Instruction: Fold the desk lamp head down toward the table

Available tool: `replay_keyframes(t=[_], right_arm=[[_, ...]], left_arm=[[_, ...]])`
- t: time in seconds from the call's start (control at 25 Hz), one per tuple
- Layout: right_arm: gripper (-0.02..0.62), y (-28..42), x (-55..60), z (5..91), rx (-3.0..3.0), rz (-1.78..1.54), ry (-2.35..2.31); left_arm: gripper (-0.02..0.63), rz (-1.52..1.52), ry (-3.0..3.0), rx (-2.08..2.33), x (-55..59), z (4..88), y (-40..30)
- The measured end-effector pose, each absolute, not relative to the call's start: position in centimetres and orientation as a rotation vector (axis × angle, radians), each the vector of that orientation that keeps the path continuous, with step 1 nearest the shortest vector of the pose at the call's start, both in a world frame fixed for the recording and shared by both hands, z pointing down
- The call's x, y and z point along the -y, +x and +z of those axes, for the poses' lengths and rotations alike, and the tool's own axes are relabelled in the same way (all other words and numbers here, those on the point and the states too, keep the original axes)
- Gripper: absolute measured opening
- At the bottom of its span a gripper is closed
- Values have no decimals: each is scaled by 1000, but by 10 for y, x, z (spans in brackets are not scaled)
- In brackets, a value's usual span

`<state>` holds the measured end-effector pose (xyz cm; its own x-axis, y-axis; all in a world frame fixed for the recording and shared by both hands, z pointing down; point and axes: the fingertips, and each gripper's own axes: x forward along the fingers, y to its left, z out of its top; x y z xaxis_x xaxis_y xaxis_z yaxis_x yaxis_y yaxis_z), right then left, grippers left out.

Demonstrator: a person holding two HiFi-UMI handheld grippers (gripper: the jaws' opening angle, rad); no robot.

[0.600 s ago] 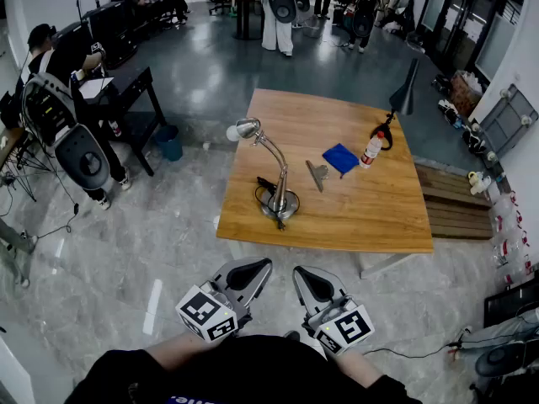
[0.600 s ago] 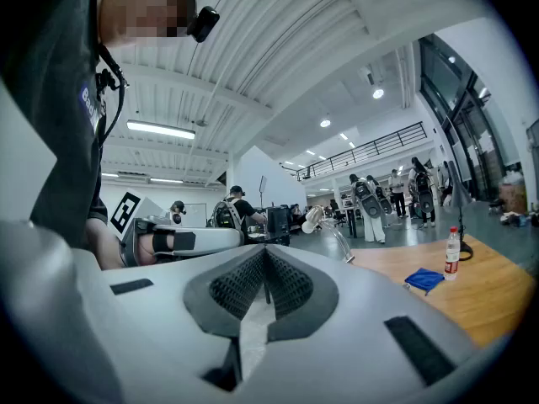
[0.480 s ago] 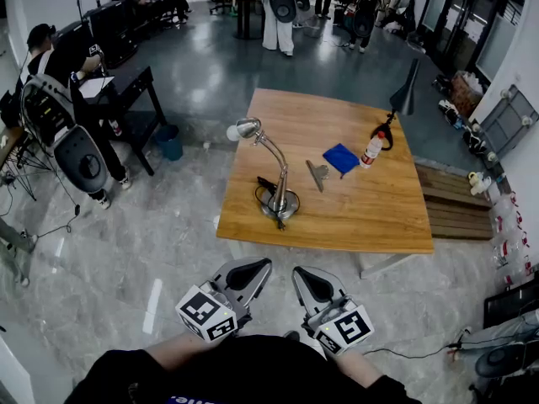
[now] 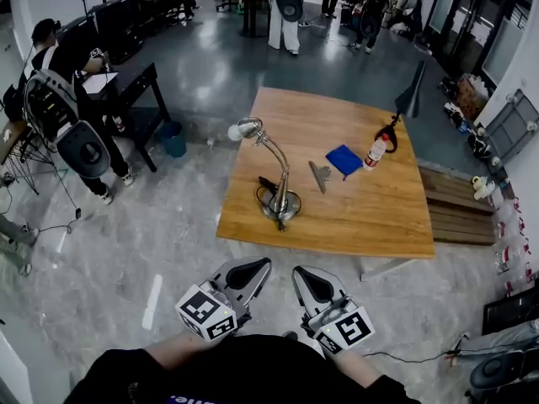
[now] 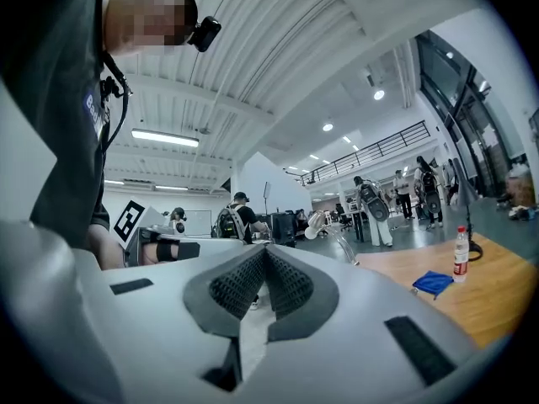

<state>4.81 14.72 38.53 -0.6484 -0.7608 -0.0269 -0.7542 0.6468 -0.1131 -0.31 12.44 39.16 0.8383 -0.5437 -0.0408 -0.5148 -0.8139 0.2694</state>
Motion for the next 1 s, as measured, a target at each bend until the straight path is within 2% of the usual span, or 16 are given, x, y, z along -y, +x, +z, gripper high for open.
replay_keyframes(t=[0.52, 1.0], right_arm=[[3, 83, -104, 395, -2846, -143, -1187], [5, 71, 22, 421, -2841, -153, -1481]], left_arm=[[8, -113, 2735, 1032, -67, 395, 11], [9, -48, 2739, 867, 75, 419, -6]])
